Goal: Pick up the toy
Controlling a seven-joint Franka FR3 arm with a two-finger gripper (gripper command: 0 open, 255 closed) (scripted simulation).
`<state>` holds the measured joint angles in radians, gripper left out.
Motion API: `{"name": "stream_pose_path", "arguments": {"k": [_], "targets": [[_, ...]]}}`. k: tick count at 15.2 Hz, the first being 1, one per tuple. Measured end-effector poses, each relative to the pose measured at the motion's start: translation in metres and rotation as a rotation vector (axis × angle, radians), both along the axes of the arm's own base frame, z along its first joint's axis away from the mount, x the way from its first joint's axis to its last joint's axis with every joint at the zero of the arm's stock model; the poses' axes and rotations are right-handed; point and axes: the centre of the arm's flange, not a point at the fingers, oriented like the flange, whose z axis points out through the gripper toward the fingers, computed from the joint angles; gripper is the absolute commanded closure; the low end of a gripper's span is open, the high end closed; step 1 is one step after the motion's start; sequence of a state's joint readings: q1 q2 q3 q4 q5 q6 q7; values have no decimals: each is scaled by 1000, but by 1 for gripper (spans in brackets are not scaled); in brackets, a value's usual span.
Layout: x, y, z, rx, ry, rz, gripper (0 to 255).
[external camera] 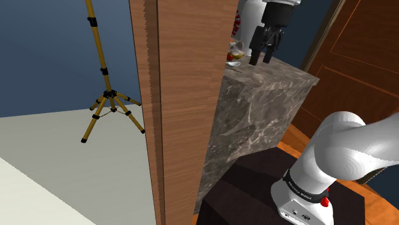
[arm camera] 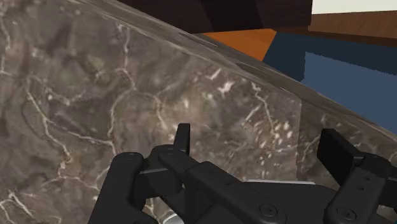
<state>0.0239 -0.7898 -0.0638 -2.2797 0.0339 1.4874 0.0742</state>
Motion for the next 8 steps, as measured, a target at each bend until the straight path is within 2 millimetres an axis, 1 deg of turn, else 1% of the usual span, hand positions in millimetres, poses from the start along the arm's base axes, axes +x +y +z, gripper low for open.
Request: {"name": "stream_pose_path", "arguments": {"k": [1, 2, 4, 8], "targets": [[0, 0, 0, 0, 0, 0, 0], [7, -4, 2, 0, 8, -3, 0], [27, -15, 10, 0, 38, -15, 0], [78, -42, 24, 1, 110, -43, 0]]}}
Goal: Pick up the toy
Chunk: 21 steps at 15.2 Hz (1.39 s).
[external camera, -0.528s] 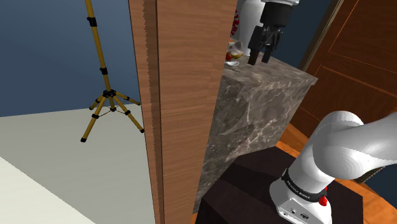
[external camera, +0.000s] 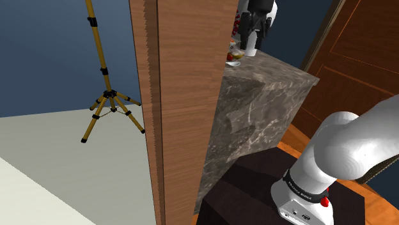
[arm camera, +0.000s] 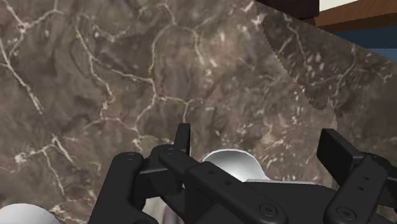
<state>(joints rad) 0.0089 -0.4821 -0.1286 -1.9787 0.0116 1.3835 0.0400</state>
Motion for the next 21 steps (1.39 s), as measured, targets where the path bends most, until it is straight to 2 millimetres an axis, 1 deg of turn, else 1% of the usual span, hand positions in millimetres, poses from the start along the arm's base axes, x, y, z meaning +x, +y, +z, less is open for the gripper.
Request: {"name": "stream_pose_path", "arguments": {"k": [8, 9, 12, 17, 18, 21], "targets": [[106, -63, 13, 0, 149, -59, 0], [115, -68, 14, 0, 161, -64, 0], [121, -74, 3, -1, 172, -67, 0], [122, -75, -21, -1, 174, -68, 0], [122, -75, -24, -1, 174, -68, 255], [122, -74, -25, -1, 172, -67, 255]]}}
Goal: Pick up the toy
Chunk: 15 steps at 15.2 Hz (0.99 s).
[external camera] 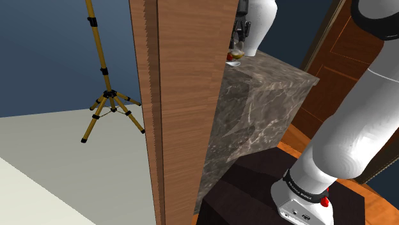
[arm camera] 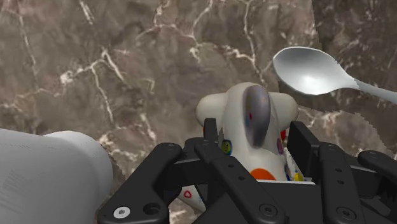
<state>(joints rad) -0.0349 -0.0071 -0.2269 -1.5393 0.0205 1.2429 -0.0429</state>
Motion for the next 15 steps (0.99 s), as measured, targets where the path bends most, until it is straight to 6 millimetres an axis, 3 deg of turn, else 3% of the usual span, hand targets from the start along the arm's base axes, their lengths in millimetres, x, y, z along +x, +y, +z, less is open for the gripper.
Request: {"name": "stream_pose_path", "arguments": {"k": [8, 15], "targets": [[1, 0, 2, 0, 1, -1, 255], [1, 0, 36, 0, 2, -1, 255]]}}
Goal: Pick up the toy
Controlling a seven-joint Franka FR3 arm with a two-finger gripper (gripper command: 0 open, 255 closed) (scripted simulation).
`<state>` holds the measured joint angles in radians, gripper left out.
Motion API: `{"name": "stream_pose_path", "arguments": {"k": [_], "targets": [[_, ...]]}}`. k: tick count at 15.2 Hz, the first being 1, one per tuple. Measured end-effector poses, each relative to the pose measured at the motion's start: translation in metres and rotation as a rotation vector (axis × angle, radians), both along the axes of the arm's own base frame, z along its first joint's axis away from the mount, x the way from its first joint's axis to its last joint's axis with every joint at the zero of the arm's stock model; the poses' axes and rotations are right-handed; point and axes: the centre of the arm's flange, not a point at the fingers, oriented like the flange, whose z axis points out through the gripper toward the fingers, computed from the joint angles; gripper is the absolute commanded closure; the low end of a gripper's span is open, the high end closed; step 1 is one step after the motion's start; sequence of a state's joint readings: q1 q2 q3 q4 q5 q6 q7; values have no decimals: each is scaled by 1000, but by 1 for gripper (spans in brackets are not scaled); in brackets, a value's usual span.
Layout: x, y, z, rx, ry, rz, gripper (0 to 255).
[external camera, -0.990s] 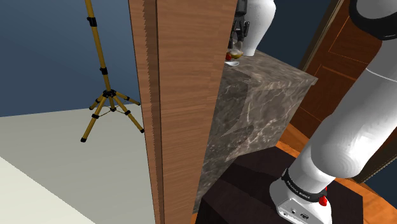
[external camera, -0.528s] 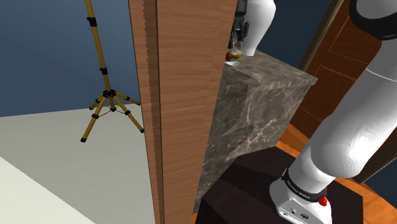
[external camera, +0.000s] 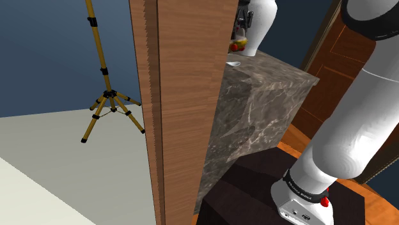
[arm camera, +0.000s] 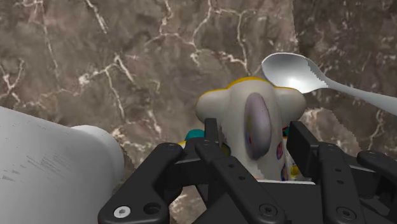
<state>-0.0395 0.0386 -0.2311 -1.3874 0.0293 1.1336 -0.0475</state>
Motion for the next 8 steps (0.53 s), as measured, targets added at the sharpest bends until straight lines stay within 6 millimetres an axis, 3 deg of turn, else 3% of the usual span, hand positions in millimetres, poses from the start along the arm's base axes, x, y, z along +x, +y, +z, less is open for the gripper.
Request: {"name": "stream_pose_path", "arguments": {"k": [8], "targets": [[-1, 1, 39, 0, 0, 0, 255]]}}
